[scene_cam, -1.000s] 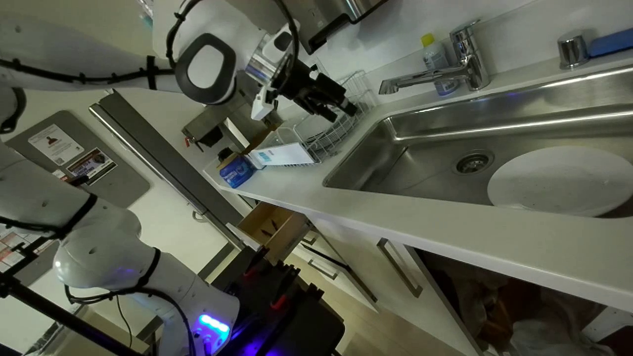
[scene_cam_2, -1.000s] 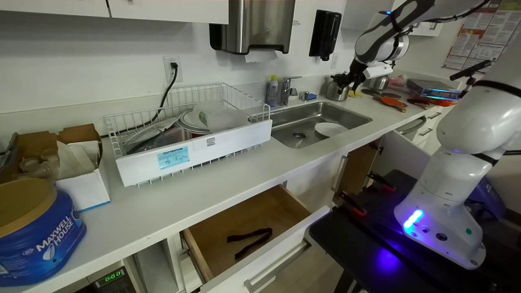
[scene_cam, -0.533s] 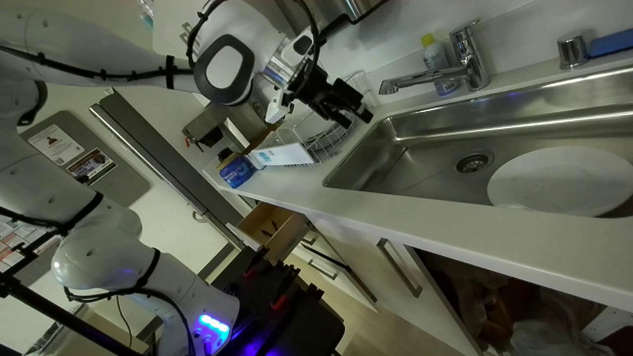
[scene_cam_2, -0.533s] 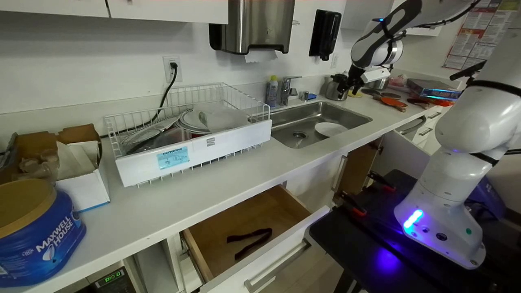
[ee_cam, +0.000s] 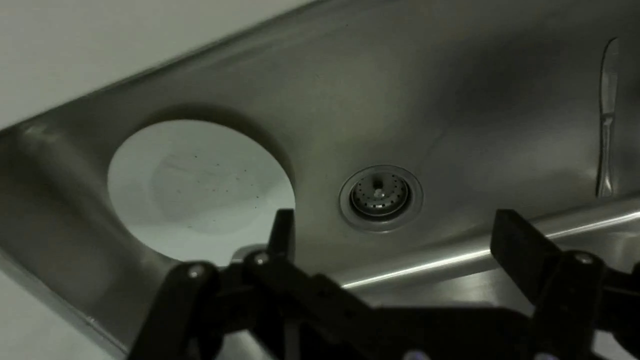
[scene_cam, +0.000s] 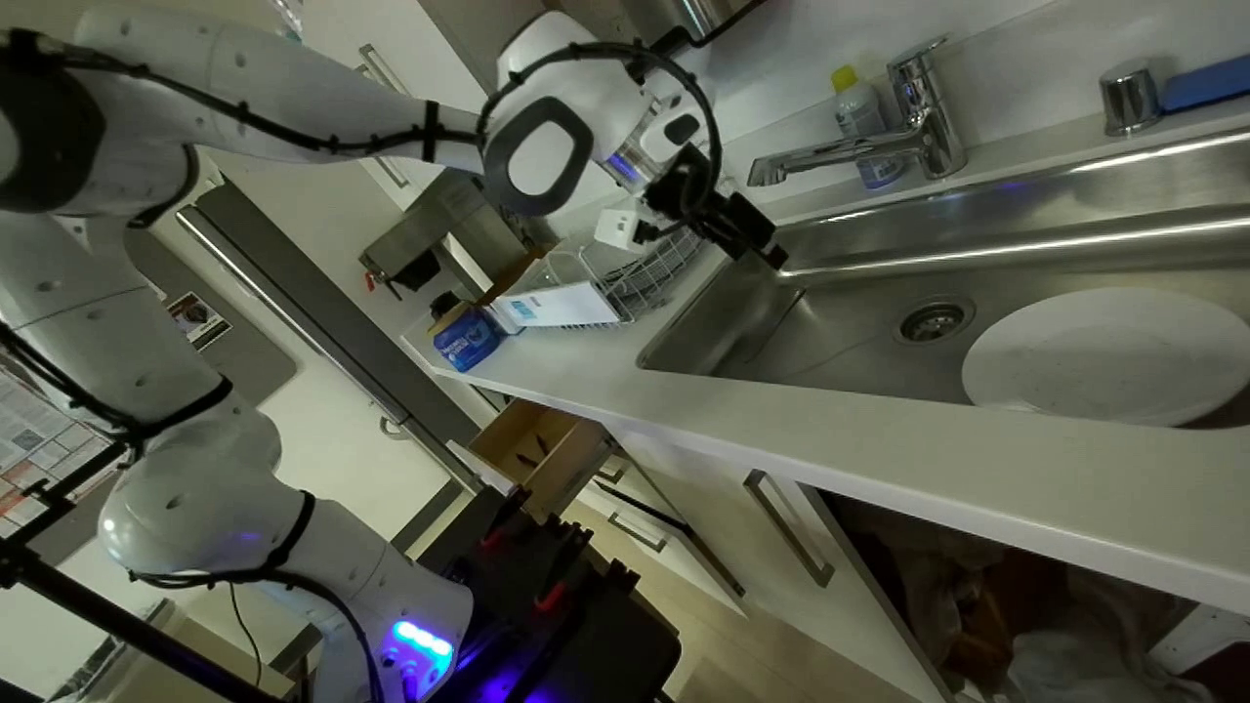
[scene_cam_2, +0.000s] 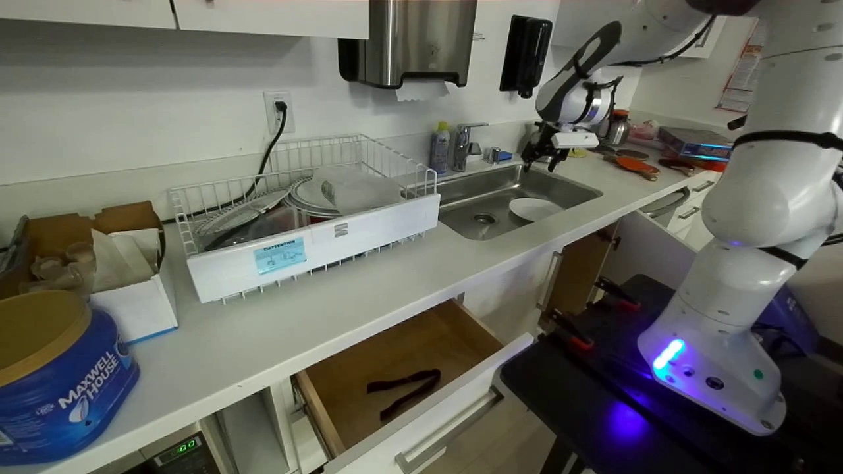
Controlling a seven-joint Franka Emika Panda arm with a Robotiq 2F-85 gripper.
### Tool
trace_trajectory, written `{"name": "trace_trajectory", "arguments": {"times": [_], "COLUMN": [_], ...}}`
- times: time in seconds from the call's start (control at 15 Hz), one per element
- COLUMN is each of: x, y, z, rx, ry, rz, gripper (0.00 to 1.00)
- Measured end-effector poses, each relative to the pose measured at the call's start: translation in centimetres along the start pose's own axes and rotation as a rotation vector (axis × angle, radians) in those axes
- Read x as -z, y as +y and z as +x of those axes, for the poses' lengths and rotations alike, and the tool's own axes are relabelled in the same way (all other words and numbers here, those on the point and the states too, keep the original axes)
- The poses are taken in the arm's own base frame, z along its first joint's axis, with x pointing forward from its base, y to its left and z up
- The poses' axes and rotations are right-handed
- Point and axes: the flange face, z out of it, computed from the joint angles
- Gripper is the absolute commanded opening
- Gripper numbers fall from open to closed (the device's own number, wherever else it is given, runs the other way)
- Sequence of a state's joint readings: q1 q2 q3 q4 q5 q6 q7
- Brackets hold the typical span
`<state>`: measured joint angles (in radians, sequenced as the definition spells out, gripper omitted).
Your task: Remove the plug from the sink drain
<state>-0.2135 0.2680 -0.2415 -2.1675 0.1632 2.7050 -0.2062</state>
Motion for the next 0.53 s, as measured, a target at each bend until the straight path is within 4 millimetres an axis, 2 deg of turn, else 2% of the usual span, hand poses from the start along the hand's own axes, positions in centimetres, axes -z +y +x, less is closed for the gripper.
{"name": "trace_trajectory", "arguments": {"times": [0.27, 0.53], "x": [-7.5, -13.7], "y": [-0.3, 0.6], "z": [3.8, 6.9], "rx": [-0.017, -0.023], "ry": [-0.02, 0.002], "rz": [0.006, -0.015], "gripper": [1.0, 1.0]}}
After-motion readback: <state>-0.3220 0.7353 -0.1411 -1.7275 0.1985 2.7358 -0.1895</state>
